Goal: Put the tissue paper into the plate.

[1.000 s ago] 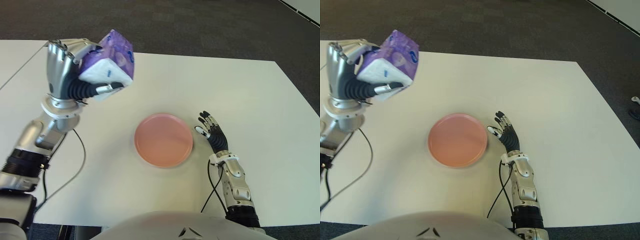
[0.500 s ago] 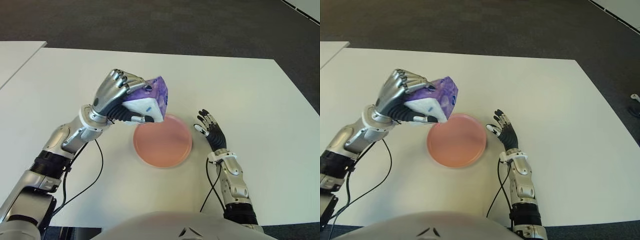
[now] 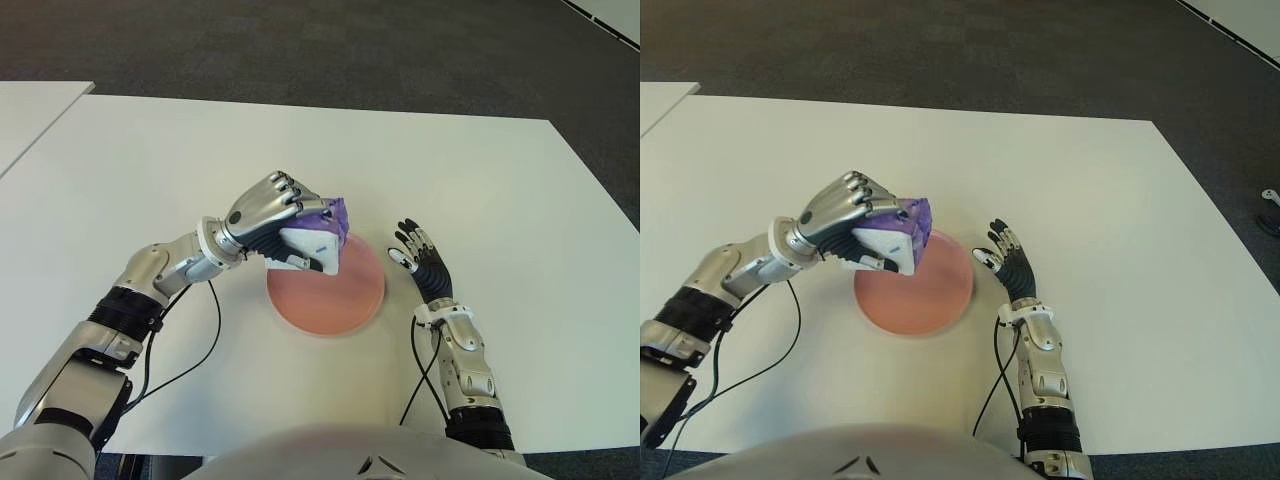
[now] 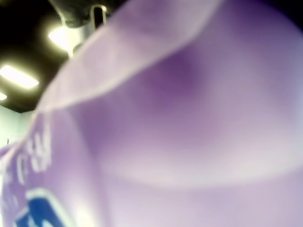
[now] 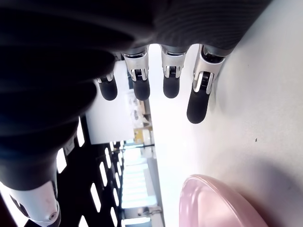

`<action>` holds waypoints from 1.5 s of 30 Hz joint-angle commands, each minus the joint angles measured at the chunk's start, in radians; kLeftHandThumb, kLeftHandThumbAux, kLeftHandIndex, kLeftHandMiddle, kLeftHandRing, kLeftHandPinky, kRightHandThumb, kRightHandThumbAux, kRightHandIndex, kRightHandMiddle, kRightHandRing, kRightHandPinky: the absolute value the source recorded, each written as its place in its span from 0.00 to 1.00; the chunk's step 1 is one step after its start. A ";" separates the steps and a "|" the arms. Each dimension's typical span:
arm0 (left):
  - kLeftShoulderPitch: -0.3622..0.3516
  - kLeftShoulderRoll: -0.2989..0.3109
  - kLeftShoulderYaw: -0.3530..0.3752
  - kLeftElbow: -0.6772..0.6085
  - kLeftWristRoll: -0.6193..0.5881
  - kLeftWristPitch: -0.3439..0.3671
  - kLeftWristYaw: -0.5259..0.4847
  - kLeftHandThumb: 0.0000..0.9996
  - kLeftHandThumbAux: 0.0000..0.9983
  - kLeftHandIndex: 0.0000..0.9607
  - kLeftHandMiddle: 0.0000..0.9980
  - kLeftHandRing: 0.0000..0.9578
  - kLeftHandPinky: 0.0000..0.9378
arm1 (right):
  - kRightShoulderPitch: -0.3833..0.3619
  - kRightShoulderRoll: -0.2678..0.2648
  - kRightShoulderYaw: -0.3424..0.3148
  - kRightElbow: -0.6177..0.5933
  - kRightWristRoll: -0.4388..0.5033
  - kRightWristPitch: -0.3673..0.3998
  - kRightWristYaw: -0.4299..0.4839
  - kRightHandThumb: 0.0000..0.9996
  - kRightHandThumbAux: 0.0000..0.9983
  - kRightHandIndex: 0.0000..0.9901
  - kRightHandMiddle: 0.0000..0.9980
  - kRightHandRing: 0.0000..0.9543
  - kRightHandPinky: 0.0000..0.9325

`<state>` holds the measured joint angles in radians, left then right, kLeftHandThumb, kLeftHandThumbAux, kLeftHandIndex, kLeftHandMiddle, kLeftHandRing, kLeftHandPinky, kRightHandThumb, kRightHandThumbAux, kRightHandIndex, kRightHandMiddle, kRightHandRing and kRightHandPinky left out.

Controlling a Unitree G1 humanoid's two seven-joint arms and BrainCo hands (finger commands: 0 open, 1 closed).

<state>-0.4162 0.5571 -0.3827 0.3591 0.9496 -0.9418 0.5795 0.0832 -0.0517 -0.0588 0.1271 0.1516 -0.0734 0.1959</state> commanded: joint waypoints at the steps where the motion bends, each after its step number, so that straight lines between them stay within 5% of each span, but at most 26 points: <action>1: -0.016 -0.017 -0.042 0.063 0.080 0.015 0.070 0.75 0.70 0.46 0.85 0.88 0.87 | 0.053 0.005 0.002 0.046 -0.003 0.043 -0.008 0.00 0.70 0.00 0.04 0.02 0.03; 18: -0.112 -0.034 -0.203 0.193 0.268 0.120 0.303 0.75 0.70 0.46 0.85 0.88 0.88 | 0.053 -0.001 0.000 0.031 -0.007 0.068 -0.018 0.00 0.68 0.00 0.04 0.02 0.02; 45: -0.119 -0.096 -0.356 0.179 0.293 0.206 0.387 0.75 0.70 0.46 0.85 0.88 0.89 | 0.046 0.007 -0.004 0.036 -0.001 0.066 -0.025 0.00 0.70 0.00 0.04 0.02 0.03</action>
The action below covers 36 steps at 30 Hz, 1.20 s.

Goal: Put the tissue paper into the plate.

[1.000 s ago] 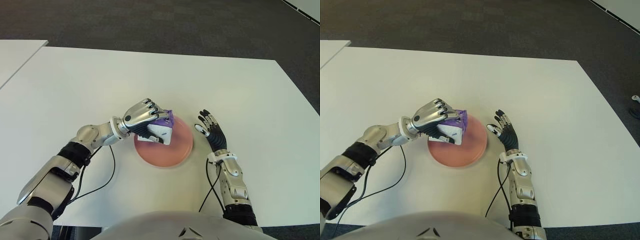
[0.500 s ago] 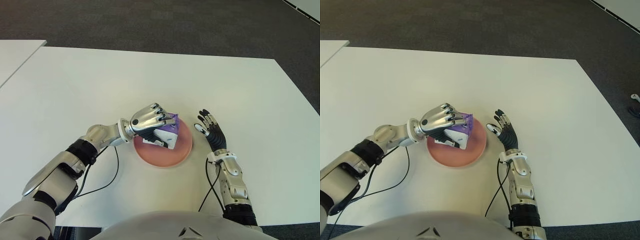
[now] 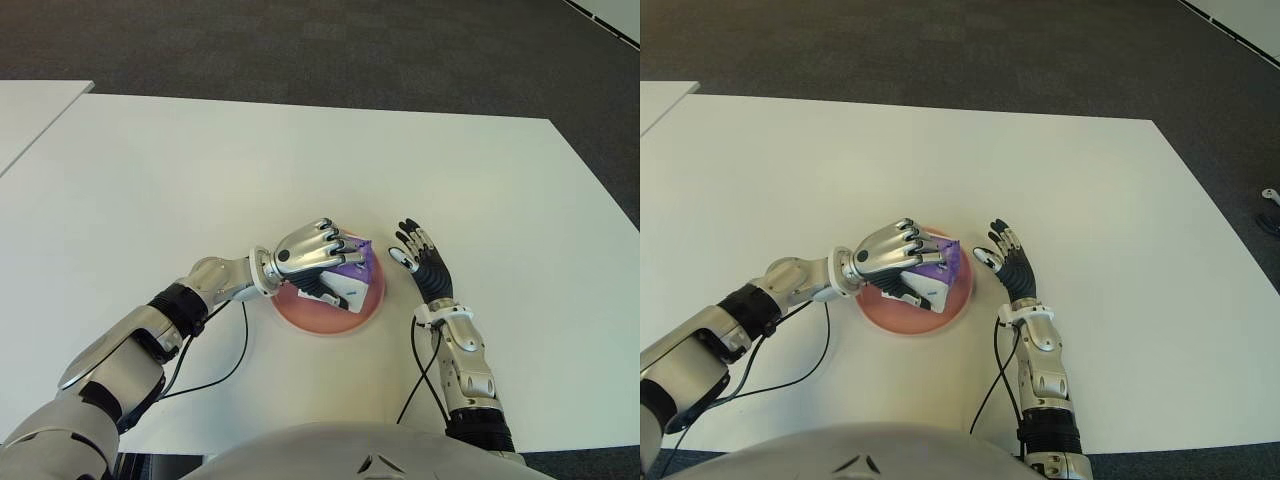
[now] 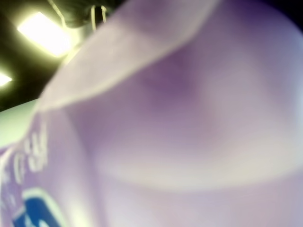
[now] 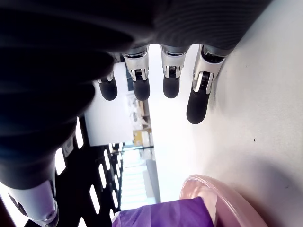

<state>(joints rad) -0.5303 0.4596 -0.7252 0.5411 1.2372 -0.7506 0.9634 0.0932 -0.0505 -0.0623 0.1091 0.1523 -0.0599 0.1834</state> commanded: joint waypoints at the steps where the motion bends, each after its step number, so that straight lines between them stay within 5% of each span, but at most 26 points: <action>1: -0.005 -0.001 -0.016 -0.004 0.006 0.018 -0.002 0.75 0.70 0.46 0.85 0.88 0.89 | 0.036 0.006 0.000 0.054 -0.003 0.052 -0.012 0.00 0.70 0.00 0.04 0.02 0.03; 9: -0.004 -0.010 -0.037 0.008 0.006 0.025 0.004 0.74 0.70 0.46 0.85 0.88 0.89 | 0.040 0.007 0.001 0.048 -0.004 0.054 -0.013 0.00 0.70 0.00 0.04 0.02 0.02; 20: 0.016 -0.016 -0.026 0.003 -0.108 -0.077 -0.055 0.74 0.70 0.46 0.85 0.88 0.87 | 0.039 0.007 0.000 0.046 -0.001 0.056 -0.011 0.00 0.69 0.00 0.04 0.02 0.03; 31: 0.041 -0.031 -0.008 0.004 -0.138 -0.042 -0.089 0.74 0.70 0.46 0.83 0.86 0.85 | 0.039 0.007 -0.001 0.049 -0.002 0.052 -0.012 0.00 0.69 0.00 0.04 0.02 0.03; 35: 0.047 -0.037 -0.002 0.011 -0.149 -0.014 -0.124 0.72 0.70 0.46 0.78 0.81 0.79 | 0.028 0.003 -0.008 0.079 0.001 0.035 -0.005 0.00 0.69 0.00 0.04 0.02 0.03; 36: 0.048 -0.034 0.000 0.012 -0.154 -0.007 -0.147 0.71 0.70 0.45 0.71 0.72 0.69 | 0.028 0.003 -0.008 0.080 0.000 0.032 -0.004 0.00 0.69 0.00 0.04 0.02 0.03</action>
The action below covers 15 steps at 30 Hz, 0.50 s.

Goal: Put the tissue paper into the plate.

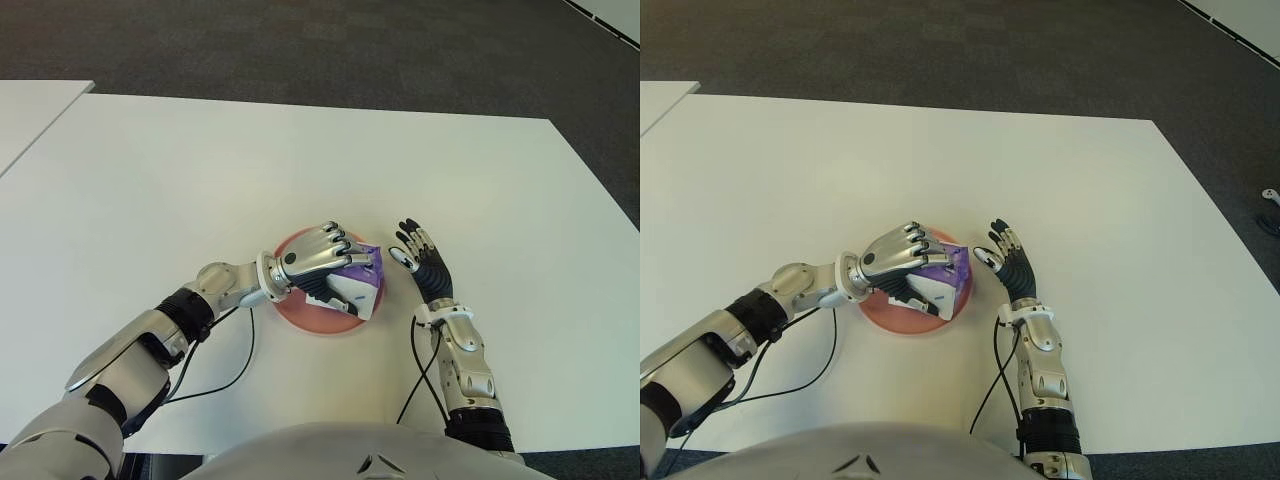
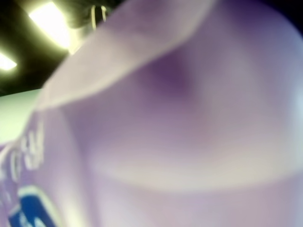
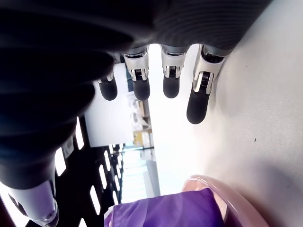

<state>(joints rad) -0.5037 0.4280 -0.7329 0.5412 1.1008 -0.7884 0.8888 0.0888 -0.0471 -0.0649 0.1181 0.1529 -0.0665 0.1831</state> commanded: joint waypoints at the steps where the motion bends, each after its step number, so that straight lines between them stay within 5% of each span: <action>1: 0.021 0.004 0.009 0.012 -0.028 0.038 -0.123 0.70 0.71 0.45 0.69 0.69 0.66 | 0.037 0.002 -0.002 0.058 -0.001 0.044 -0.006 0.00 0.70 0.00 0.04 0.02 0.03; 4: 0.025 0.031 0.013 -0.005 -0.069 0.057 -0.293 0.32 0.58 0.34 0.39 0.35 0.30 | 0.038 0.000 -0.003 0.057 0.000 0.046 -0.005 0.00 0.70 0.00 0.05 0.02 0.03; 6: 0.032 0.072 0.017 -0.043 -0.102 0.063 -0.431 0.21 0.51 0.22 0.24 0.19 0.16 | 0.037 -0.001 -0.005 0.064 0.001 0.046 -0.004 0.00 0.70 0.00 0.05 0.02 0.03; 10: 0.055 0.123 0.028 -0.128 -0.117 0.086 -0.553 0.11 0.41 0.06 0.07 0.04 0.03 | 0.038 -0.001 -0.006 0.063 0.002 0.047 -0.005 0.00 0.71 0.00 0.05 0.03 0.02; 15: 0.078 0.139 0.040 -0.206 -0.075 0.162 -0.631 0.08 0.35 0.01 0.01 0.01 0.00 | 0.038 0.000 -0.007 0.065 0.002 0.046 -0.007 0.00 0.71 0.00 0.05 0.03 0.02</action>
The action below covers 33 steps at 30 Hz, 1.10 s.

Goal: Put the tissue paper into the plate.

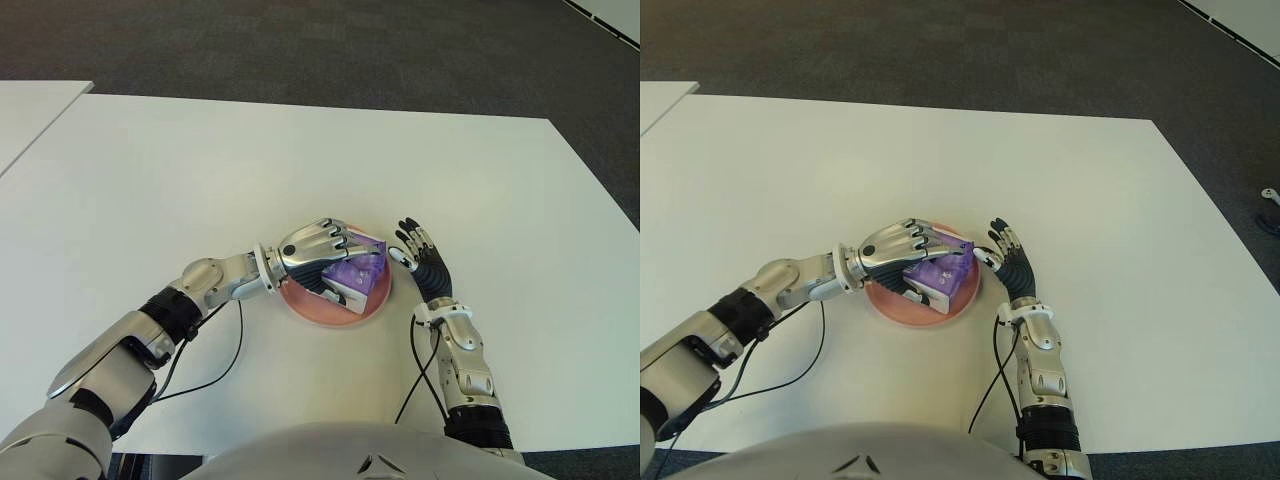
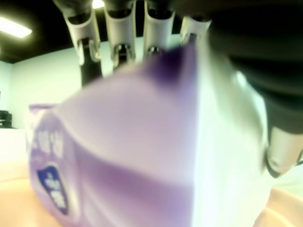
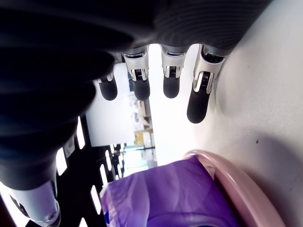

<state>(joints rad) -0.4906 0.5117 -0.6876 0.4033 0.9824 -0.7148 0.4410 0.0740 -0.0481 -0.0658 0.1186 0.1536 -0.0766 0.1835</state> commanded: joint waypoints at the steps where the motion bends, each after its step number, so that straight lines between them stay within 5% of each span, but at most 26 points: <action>1: 0.069 0.058 -0.003 -0.080 0.052 0.101 -0.195 0.08 0.35 0.01 0.01 0.00 0.00 | 0.053 0.001 -0.006 0.066 0.001 0.056 -0.007 0.00 0.71 0.00 0.05 0.03 0.02; 13: 0.104 0.084 0.001 -0.189 0.192 0.252 -0.227 0.04 0.33 0.00 0.00 0.00 0.00 | 0.056 -0.005 -0.006 0.071 0.000 0.049 -0.003 0.00 0.72 0.00 0.05 0.03 0.03; 33: 0.100 0.100 0.005 -0.181 0.192 0.250 -0.210 0.00 0.33 0.00 0.00 0.00 0.00 | 0.059 -0.004 -0.006 0.074 0.004 0.049 0.000 0.02 0.72 0.01 0.05 0.03 0.04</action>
<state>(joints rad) -0.4216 0.5788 -0.6668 0.1769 1.1443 -0.4631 0.2683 0.0804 -0.0525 -0.0673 0.1412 0.1565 -0.0768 0.1871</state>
